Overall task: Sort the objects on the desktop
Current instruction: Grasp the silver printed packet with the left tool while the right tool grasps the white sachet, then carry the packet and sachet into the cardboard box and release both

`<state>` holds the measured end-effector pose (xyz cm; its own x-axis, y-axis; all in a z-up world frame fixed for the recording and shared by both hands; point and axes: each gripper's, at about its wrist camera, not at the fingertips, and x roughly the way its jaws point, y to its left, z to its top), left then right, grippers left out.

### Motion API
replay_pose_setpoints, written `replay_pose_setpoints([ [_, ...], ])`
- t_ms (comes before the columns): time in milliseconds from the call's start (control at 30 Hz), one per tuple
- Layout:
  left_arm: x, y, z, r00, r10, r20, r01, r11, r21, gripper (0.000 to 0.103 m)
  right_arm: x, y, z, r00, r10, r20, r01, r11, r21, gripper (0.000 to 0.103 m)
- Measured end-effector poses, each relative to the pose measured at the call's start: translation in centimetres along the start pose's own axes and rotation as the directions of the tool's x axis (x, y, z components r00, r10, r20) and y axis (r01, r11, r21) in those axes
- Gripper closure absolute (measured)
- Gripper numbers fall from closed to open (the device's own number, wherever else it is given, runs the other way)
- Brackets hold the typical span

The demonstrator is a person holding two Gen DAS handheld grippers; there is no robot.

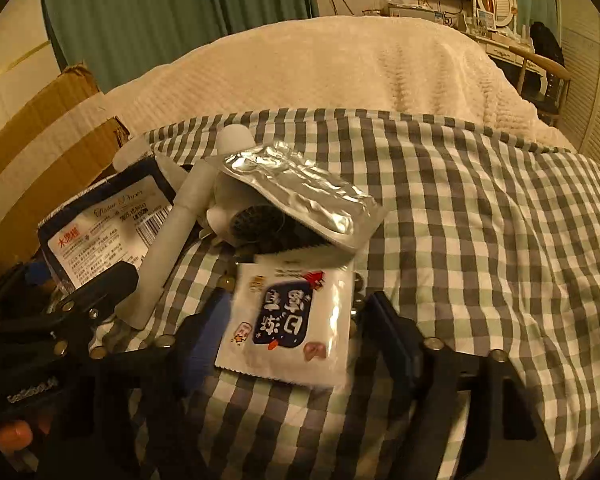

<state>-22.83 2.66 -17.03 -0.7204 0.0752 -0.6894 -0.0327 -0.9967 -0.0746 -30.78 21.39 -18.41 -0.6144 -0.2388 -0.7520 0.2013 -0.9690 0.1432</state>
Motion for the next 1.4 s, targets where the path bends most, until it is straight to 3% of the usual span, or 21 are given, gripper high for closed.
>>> replay_pose_setpoints([
  [67,0.3,0.9,0.1,1.000,0.003,-0.016,-0.003,0.999,-0.041,0.066,-0.1,0.1,-0.2,1.000,0.000,-0.003,0.000,1.000,-0.011,0.043],
  [200,0.3,1.5,0.1,0.999,-0.029,-0.026,0.028,0.997,-0.066,0.075,-0.4,0.3,-0.4,1.000,0.006,-0.010,-0.007,1.000,-0.024,0.056],
  [233,0.1,1.2,0.1,0.999,-0.028,-0.024,0.026,0.998,-0.050,0.077,-0.6,0.4,-0.5,1.000,0.002,-0.008,-0.002,1.000,-0.030,0.064],
  [267,-0.3,0.9,0.1,1.000,-0.024,-0.018,0.023,0.999,-0.033,0.080,-0.6,0.6,-0.4,1.000,-0.015,-0.006,0.014,0.999,-0.038,0.083],
  [300,-0.8,0.6,0.0,1.000,-0.020,-0.012,0.020,1.000,-0.017,0.082,-0.8,0.8,-0.5,1.000,-0.029,-0.010,0.029,0.998,-0.052,0.090],
  [400,-1.7,0.3,0.0,0.999,-0.037,-0.016,0.036,0.999,-0.023,0.087,-1.6,0.7,-0.9,1.000,-0.017,-0.015,0.017,0.999,-0.040,0.092],
  [467,-2.4,0.6,-0.2,0.999,-0.047,-0.020,0.047,0.998,-0.038,0.089,-2.4,0.9,-1.0,1.000,-0.021,-0.007,0.020,0.998,-0.052,0.100],
  [633,-4.3,0.4,-0.6,0.998,-0.053,-0.028,0.052,0.998,-0.035,0.090,-5.3,1.1,-1.6,0.999,-0.033,0.001,0.033,0.999,-0.041,0.100],
  [867,-7.9,-1.3,-0.6,0.990,-0.136,-0.020,0.135,0.989,-0.058,0.090,-10.6,2.1,-2.3,0.999,-0.045,-0.009,0.044,0.999,-0.018,0.100],
  [1000,-10.8,-1.5,-0.5,0.983,-0.186,0.016,0.186,0.980,-0.076,0.090,-14.9,3.9,-1.9,0.998,-0.068,0.014,0.069,0.996,-0.054,0.100],
  [1133,-15.0,-0.3,1.0,0.973,-0.206,0.101,0.215,0.972,-0.091,0.090,-19.2,6.2,-0.8,0.996,-0.070,0.054,0.074,0.994,-0.076,0.100],
  [1267,-19.3,1.7,3.2,0.964,-0.173,0.202,0.195,0.976,-0.092,0.090,-22.4,8.8,0.8,0.995,-0.028,0.091,0.036,0.995,-0.095,0.100],
  [1400,-22.4,5.2,5.1,0.960,-0.076,0.269,0.112,0.987,-0.119,0.090,-24.5,12.5,3.2,0.991,0.028,0.127,-0.010,0.991,-0.134,0.100],
])
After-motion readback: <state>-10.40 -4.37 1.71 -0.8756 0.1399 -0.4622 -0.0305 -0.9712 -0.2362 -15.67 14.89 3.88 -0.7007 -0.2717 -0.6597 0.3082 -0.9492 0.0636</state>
